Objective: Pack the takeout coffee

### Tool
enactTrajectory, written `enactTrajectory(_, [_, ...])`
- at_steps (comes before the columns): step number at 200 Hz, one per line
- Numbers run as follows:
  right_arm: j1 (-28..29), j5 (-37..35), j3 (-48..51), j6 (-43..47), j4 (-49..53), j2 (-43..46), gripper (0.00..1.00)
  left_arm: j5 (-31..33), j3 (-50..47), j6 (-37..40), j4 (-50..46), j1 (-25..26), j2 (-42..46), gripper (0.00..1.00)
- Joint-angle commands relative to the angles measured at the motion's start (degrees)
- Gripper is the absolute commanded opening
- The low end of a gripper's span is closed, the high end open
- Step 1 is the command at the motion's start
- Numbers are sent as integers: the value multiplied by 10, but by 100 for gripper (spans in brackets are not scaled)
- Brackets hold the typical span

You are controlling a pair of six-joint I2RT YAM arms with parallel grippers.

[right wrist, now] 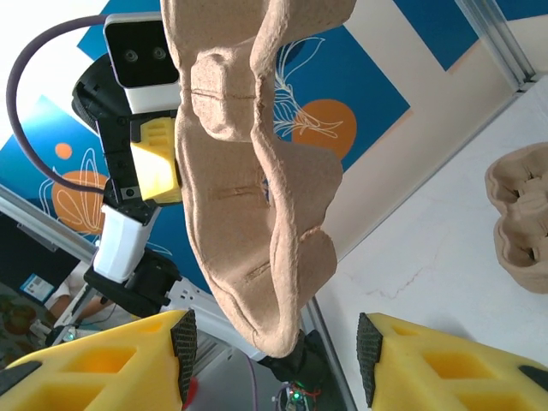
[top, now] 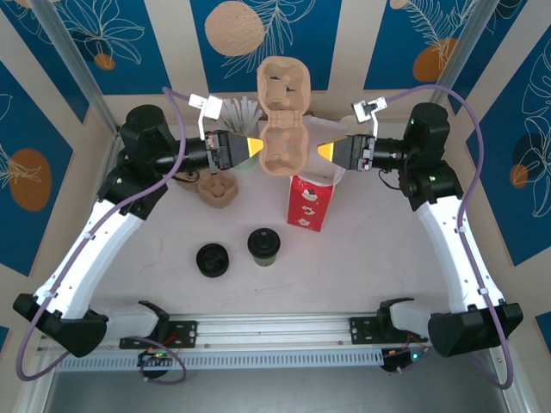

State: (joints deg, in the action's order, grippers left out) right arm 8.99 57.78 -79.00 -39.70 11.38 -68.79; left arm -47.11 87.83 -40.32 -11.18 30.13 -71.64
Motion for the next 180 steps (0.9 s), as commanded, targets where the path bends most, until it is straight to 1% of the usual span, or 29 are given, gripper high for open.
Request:
enactTrajectory(1, [4, 48, -5, 0, -49, -8, 54, -29, 20, 9, 34, 10, -6, 0])
enactTrajectory(9, [8, 53, 0, -1, -61, -6, 53, -29, 20, 11, 34, 13, -7, 0])
enactTrajectory(61, [26, 68, -2, 18, -59, -7, 48, -28, 21, 9, 41, 20, -11, 0])
enactTrajectory(91, [31, 67, -3, 22, -58, -4, 43, -28, 22, 8, 43, 22, -13, 0])
enactTrajectory(113, [31, 61, -3, 26, -55, 0, 34, -26, 22, 8, 42, 23, -12, 0])
enactTrajectory(127, [32, 60, -3, 29, -54, 1, 21, -24, 23, 6, 43, 25, -13, 0])
enactTrajectory(151, [31, 48, -4, 32, -46, 5, 6, -22, 28, 12, 35, 34, -19, 0])
enactTrajectory(159, [31, 45, -5, 32, -44, 7, 2, -19, 32, 22, 24, 38, -19, 4])
enactTrajectory(163, [31, 41, -5, 33, -41, 9, 0, -17, 35, 29, 15, 40, -19, 8])
enactTrajectory(168, [31, 37, -7, 36, -35, 11, 0, -12, 39, 38, 3, 43, -20, 16])
enactTrajectory(180, [31, 25, -14, 52, -6, 17, 0, 11, 51, 64, -31, 48, -19, 43])
